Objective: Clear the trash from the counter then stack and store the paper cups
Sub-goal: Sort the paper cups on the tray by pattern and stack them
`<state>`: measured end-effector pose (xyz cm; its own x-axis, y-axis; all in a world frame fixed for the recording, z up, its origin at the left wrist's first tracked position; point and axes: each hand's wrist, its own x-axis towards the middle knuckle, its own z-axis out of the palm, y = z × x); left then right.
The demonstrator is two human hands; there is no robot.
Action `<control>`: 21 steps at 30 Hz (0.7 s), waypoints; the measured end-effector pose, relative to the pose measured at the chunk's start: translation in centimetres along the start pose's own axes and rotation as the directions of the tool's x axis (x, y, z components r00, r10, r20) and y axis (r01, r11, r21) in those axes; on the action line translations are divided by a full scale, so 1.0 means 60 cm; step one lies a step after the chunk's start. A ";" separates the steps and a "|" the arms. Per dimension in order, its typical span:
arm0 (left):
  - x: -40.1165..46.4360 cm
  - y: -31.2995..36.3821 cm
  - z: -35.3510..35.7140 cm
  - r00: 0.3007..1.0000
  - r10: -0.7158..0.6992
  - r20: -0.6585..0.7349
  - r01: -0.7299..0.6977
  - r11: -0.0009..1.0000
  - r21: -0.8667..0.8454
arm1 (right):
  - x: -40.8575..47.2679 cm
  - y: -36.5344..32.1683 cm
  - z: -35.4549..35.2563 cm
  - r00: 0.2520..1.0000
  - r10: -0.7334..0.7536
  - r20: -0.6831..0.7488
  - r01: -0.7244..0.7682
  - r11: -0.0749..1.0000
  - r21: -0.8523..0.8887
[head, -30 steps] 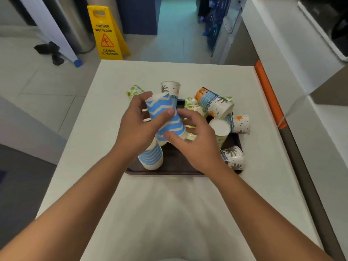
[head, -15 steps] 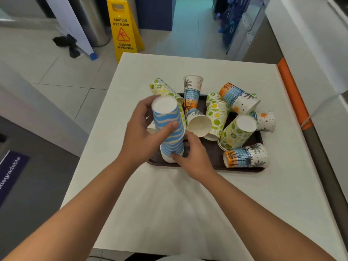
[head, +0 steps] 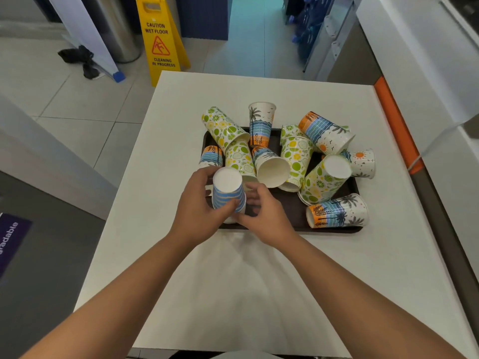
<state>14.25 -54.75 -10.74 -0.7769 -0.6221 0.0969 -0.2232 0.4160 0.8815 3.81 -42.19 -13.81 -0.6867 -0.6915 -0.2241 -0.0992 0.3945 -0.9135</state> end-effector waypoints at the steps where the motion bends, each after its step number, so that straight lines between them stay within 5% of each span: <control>1: 0.001 -0.001 -0.001 1.000 0.006 -0.001 -0.006 1.000 0.011 | 0.001 -0.001 0.000 1.000 0.000 0.003 0.000 1.000 0.007; 21: 0.020 -0.002 -0.011 0.994 -0.006 0.107 -0.002 0.997 0.079 | 0.013 -0.013 -0.008 0.996 -0.080 0.045 0.085 0.989 -0.124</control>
<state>13.74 -55.99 -10.40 -0.8341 -0.5501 0.0415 -0.2671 0.4685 0.8421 3.00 -42.77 -13.09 -0.6435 -0.7473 -0.1657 -0.2451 0.4063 -0.8803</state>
